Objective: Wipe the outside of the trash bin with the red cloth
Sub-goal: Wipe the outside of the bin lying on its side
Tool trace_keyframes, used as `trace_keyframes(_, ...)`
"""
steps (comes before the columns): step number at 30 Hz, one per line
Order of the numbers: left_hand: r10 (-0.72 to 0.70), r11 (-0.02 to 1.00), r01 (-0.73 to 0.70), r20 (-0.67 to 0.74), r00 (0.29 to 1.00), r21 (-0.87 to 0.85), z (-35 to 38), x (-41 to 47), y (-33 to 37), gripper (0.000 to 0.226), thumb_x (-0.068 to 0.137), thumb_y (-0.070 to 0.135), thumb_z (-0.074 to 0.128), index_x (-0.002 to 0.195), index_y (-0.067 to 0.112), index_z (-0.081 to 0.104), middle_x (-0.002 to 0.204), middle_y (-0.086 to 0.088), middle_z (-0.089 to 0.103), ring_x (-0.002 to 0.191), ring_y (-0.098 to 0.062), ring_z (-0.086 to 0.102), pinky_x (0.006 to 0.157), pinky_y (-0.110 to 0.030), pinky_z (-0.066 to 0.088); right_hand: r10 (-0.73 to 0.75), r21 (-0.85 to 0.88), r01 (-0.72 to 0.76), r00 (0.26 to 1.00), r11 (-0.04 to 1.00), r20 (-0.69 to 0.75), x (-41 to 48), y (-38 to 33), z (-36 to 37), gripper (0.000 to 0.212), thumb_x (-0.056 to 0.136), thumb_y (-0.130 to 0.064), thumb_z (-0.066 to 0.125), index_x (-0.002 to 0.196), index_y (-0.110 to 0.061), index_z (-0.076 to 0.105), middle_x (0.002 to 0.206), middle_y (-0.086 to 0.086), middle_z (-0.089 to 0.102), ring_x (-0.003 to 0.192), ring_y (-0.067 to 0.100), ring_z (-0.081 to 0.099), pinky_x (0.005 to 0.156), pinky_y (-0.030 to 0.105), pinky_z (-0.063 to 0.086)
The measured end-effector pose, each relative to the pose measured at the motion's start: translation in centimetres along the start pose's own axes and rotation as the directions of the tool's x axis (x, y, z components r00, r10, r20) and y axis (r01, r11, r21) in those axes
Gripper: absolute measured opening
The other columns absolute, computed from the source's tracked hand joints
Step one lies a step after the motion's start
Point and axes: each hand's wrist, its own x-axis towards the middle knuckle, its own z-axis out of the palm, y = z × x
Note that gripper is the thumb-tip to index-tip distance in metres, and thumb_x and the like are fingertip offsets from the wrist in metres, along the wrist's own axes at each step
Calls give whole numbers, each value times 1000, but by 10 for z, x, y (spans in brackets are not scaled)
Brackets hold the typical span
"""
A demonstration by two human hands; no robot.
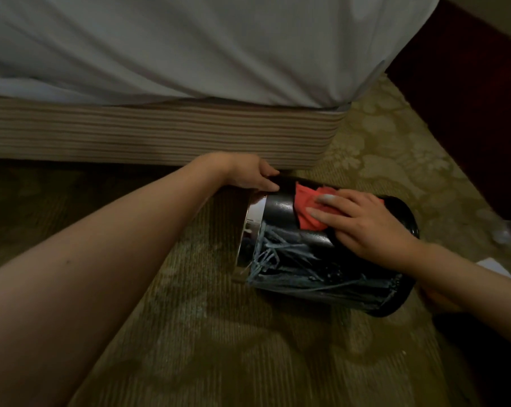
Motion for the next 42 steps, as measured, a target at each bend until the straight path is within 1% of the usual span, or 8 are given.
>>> trace_keyframes(6,7,992,-1,-46,999,126,1,3,-3,55,93,27,54,143,15,35,143,-6,44,129,-19,43,107,-25,30,62,2,-62,998,998,-5,48,-39,12,53,89,-27,51,141,-31,40,146,4,38,130,31,33,96,46,29)
trace_keyframes(12,-25,1000,25,-18,1000,10,-3,2,0,55,92,34,54,143,26,34,91,9,54,96,-14,50,93,-31,37,21,-40,-20,999,999,27,-14,6,-9,61,69,-8,76,127,-19,59,127,13,57,107,40,56,76,50,45)
trace_keyframes(18,-37,995,39,-32,999,89,-4,7,4,58,91,34,56,143,21,35,98,4,59,108,-19,54,100,-30,37,-32,-120,28,999,992,-36,1,-2,-9,57,63,-12,80,119,-17,66,118,14,63,91,39,61,68,45,46)
trace_keyframes(22,-43,993,51,-72,997,109,-4,10,0,58,90,33,56,142,19,36,135,-5,52,121,-20,48,99,-24,34,-140,-129,135,990,982,-30,50,-40,7,54,75,-23,69,127,-23,58,126,10,58,97,35,57,72,42,43)
trace_keyframes(27,-49,997,51,-42,998,52,-3,17,-1,57,91,34,56,142,20,36,78,12,59,80,-12,55,87,-28,41,-124,-145,124,992,982,10,-5,7,-5,45,78,-24,59,123,-21,63,120,12,61,92,36,60,68,43,46)
trace_keyframes(32,-56,993,61,-44,997,103,-5,16,0,57,89,38,57,141,24,37,125,-4,57,108,-18,50,100,-31,36,-30,-158,28,999,987,-10,-4,-2,-6,50,70,-18,74,119,-18,65,117,15,63,90,38,61,69,44,47)
trace_keyframes(39,-75,994,82,-100,992,73,-2,12,6,56,92,30,55,142,17,36,134,-8,53,119,-23,50,69,-14,32,-90,-134,92,996,987,19,39,-34,0,53,75,-22,69,127,-23,58,126,11,57,101,35,57,73,42,44)
trace_keyframes(42,-83,995,86,-69,994,52,-3,9,8,56,93,31,53,143,16,34,128,-12,57,119,-26,51,89,-22,36,-58,-130,63,997,990,46,-2,1,-8,60,67,-15,78,124,-20,62,120,14,61,94,37,60,70,44,47)
